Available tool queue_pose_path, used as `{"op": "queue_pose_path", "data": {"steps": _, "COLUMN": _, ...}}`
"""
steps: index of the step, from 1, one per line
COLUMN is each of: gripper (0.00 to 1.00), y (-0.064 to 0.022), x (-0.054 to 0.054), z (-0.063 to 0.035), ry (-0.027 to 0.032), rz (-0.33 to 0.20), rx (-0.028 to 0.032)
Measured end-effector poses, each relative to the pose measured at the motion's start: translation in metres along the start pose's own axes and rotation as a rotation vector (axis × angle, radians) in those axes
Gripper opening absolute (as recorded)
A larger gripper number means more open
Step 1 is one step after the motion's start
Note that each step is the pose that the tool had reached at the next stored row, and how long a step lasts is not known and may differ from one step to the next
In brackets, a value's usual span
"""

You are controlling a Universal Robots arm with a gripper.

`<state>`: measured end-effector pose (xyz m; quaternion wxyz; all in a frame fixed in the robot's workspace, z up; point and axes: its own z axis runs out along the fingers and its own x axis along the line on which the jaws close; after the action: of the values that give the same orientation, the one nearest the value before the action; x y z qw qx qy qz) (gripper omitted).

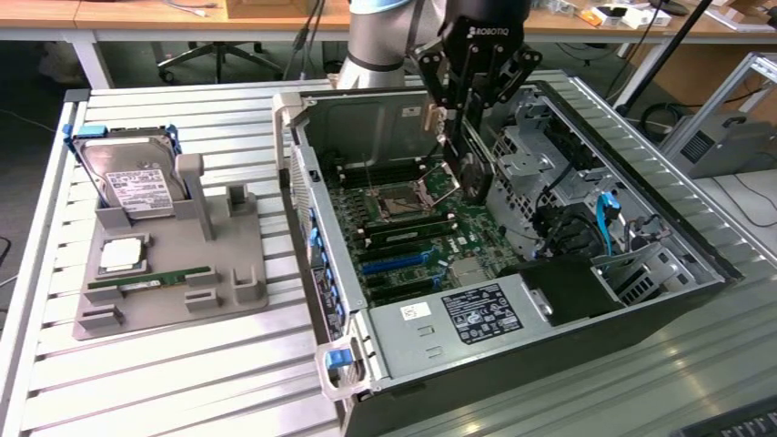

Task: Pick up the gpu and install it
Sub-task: 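Pick up the gpu and move the gpu toward the slot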

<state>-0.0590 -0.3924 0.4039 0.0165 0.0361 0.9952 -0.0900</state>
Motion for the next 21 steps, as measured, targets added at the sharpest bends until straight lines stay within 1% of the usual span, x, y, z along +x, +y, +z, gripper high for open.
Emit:
{"op": "queue_pose_path", "data": {"steps": 5, "gripper": 0.27, "y": 0.0006, "x": -0.006, "z": 0.0011, "ry": -0.0006, "rz": 0.000, "rx": 0.0078}}
{"op": "queue_pose_path", "data": {"steps": 7, "gripper": 0.27, "y": 0.0010, "x": -0.009, "z": 0.0018, "ry": -0.0010, "rz": 0.000, "rx": 0.0129}}
{"op": "queue_pose_path", "data": {"steps": 9, "gripper": 0.27, "y": 0.0012, "x": -0.011, "z": 0.0021, "ry": -0.0012, "rz": 0.000, "rx": 0.0159}}
{"op": "queue_pose_path", "data": {"steps": 10, "gripper": 0.27, "y": 0.0014, "x": -0.013, "z": 0.0025, "ry": -0.0014, "rz": -0.001, "rx": 0.0185}}
{"op": "queue_pose_path", "data": {"steps": 13, "gripper": 0.27, "y": 0.0017, "x": -0.016, "z": 0.0030, "ry": -0.0018, "rz": -0.001, "rx": 0.0239}}
{"op": "queue_pose_path", "data": {"steps": 15, "gripper": 0.27, "y": 0.0020, "x": -0.019, "z": 0.0037, "ry": -0.0022, "rz": -0.001, "rx": 0.0295}}
{"op": "queue_pose_path", "data": {"steps": 17, "gripper": 0.27, "y": 0.0022, "x": -0.021, "z": 0.0042, "ry": -0.0025, "rz": -0.001, "rx": 0.0326}}
{"op": "queue_pose_path", "data": {"steps": 18, "gripper": 0.27, "y": 0.0024, "x": -0.022, "z": 0.0045, "ry": -0.0026, "rz": -0.001, "rx": 0.0353}}
{"op": "queue_pose_path", "data": {"steps": 20, "gripper": 0.27, "y": 0.0025, "x": -0.023, "z": 0.0050, "ry": -0.0029, "rz": -0.001, "rx": 0.0383}}
{"op": "queue_pose_path", "data": {"steps": 21, "gripper": 0.27, "y": 0.0027, "x": -0.025, "z": 0.0055, "ry": -0.0031, "rz": -0.001, "rx": 0.0407}}
